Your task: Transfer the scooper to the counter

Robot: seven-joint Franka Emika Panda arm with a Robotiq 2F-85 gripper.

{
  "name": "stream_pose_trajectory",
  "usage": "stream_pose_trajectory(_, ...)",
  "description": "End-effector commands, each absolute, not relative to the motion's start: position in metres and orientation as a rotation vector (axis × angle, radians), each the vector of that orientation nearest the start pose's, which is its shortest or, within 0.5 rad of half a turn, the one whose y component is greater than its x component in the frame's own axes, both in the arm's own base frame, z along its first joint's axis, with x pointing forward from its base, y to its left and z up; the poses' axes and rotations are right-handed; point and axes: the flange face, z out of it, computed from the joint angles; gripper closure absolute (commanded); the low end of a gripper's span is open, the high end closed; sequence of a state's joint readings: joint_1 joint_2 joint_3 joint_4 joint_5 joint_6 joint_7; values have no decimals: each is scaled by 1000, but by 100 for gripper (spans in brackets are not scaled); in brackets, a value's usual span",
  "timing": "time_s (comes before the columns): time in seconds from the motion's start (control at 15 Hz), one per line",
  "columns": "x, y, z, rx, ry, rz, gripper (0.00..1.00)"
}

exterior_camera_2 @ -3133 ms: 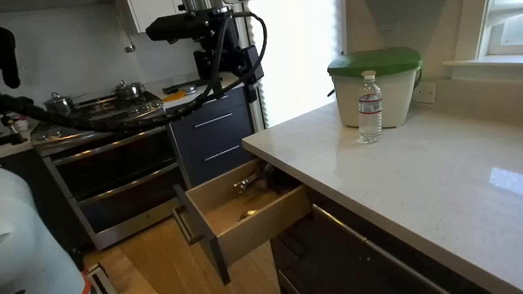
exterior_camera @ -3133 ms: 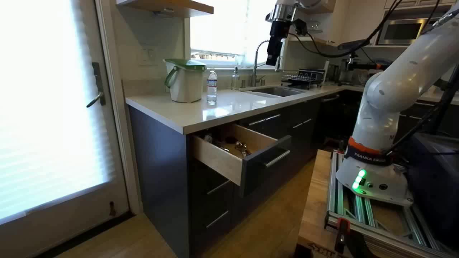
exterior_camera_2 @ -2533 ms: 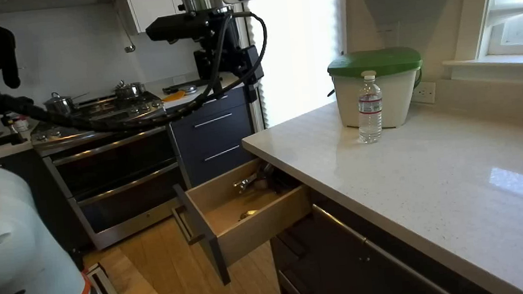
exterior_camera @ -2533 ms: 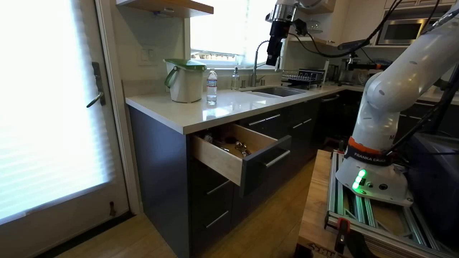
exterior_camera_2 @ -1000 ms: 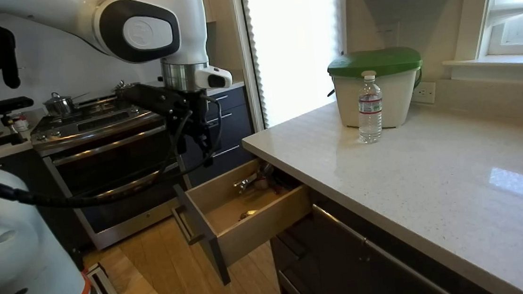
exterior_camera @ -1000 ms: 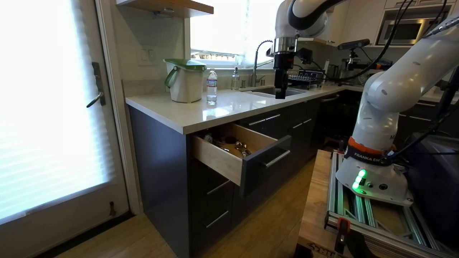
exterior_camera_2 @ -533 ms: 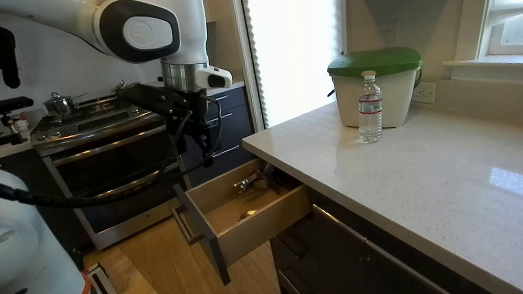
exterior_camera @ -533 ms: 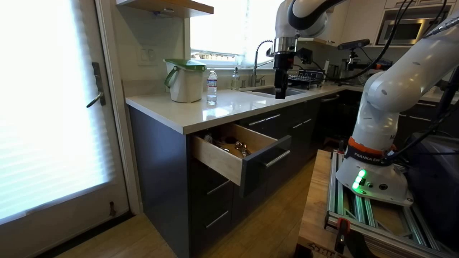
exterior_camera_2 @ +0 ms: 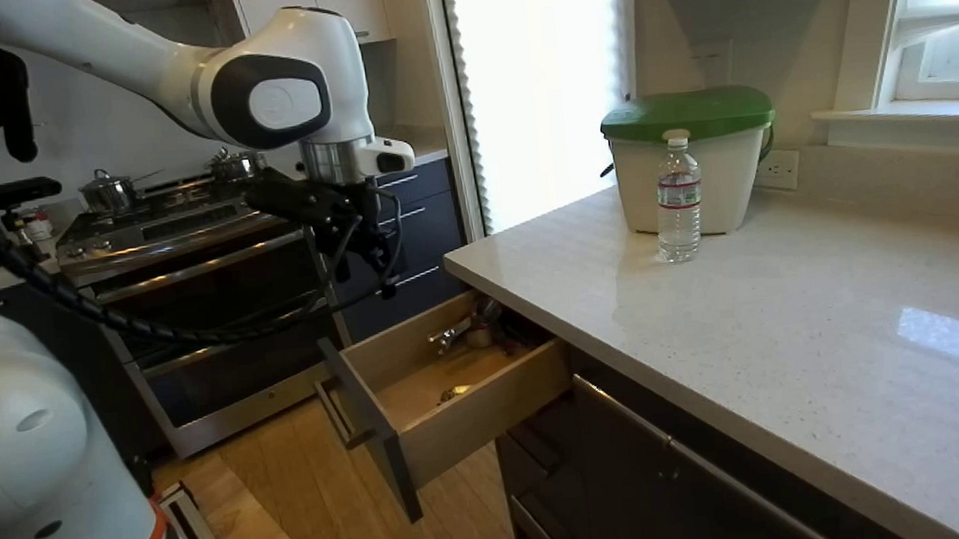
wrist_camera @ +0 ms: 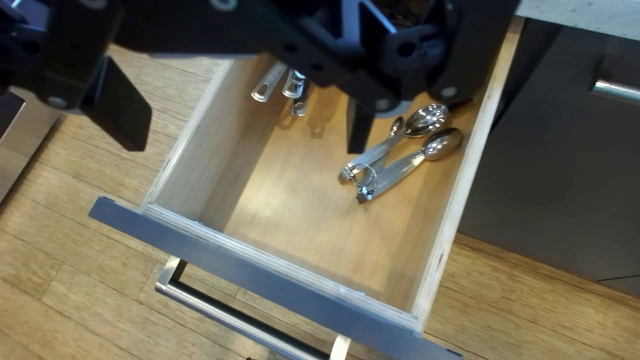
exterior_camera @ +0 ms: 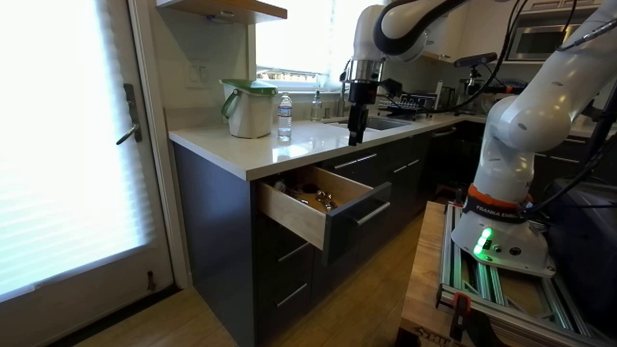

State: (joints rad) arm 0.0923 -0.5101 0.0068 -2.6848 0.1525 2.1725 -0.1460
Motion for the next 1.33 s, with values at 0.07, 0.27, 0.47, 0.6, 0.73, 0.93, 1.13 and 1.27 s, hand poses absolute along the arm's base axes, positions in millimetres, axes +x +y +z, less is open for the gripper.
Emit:
stream_pose_trajectory(0.07,377,79,345,-2990,-126,27,0)
stream_pose_trajectory(0.27,392,79,313,-2952,-27,12,0)
stream_pose_trajectory(0.47,411,72,287,-2884,76,-43,0)
stream_pose_trajectory(0.6,426,77,274,-2833,101,-47,0)
stream_pose_trajectory(0.73,444,81,268,-2798,78,-74,0)
stream_pose_trajectory(0.93,474,81,263,-2743,43,-154,0)
stream_pose_trajectory(1.13,469,81,270,-2753,45,-139,0)
stream_pose_trajectory(1.27,474,81,266,-2751,42,-136,0)
